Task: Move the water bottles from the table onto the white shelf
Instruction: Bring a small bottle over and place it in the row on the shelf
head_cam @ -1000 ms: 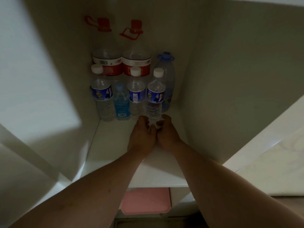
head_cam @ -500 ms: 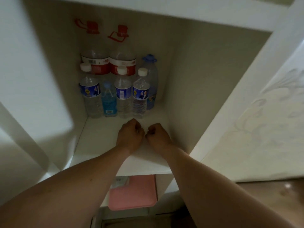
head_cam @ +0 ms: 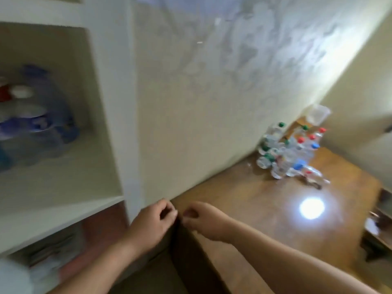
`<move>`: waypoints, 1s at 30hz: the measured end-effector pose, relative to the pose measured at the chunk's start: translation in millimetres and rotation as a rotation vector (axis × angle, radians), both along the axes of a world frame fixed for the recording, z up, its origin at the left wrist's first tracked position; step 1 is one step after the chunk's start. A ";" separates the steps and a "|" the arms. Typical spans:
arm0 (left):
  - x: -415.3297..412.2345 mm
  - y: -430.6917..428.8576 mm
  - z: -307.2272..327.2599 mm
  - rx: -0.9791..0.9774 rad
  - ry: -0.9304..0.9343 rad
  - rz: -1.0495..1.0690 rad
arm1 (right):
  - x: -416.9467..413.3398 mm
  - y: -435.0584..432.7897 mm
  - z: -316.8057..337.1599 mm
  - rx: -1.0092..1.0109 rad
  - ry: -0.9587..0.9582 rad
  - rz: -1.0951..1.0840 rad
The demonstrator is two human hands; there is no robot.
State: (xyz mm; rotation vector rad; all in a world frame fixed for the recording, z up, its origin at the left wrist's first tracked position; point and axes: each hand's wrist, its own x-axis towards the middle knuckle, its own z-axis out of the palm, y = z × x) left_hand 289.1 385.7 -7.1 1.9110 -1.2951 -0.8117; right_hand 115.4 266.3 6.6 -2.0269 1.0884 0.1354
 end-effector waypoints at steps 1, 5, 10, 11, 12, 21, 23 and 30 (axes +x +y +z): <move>-11.8 -14.4 -12.5 0.070 -0.001 -0.066 | -36.8 -11.2 -9.0 0.029 0.042 -0.102; -62.9 -68.4 -40.9 0.327 -0.024 -0.254 | -166.8 -41.3 -23.3 0.050 0.167 -0.405; -139.9 -149.8 -48.4 0.347 -0.056 -0.343 | -280.4 -77.3 -35.0 0.091 0.252 -0.539; -157.6 -167.1 -51.1 0.341 -0.062 -0.356 | -298.4 -87.3 -41.9 0.105 0.257 -0.556; -175.6 -183.9 -55.1 0.340 -0.063 -0.370 | -314.2 -98.4 -49.0 0.112 0.249 -0.574; -315.8 -372.0 -53.6 0.312 -0.122 -0.345 | -376.8 -262.6 -100.1 0.017 0.026 -0.600; -332.6 -417.8 -49.4 0.282 -0.098 -0.233 | -369.7 -309.9 -102.2 -0.035 -0.062 -0.617; -353.8 -529.9 -32.0 0.070 -0.063 0.009 | -335.4 -416.3 -86.6 -0.217 -0.421 -0.566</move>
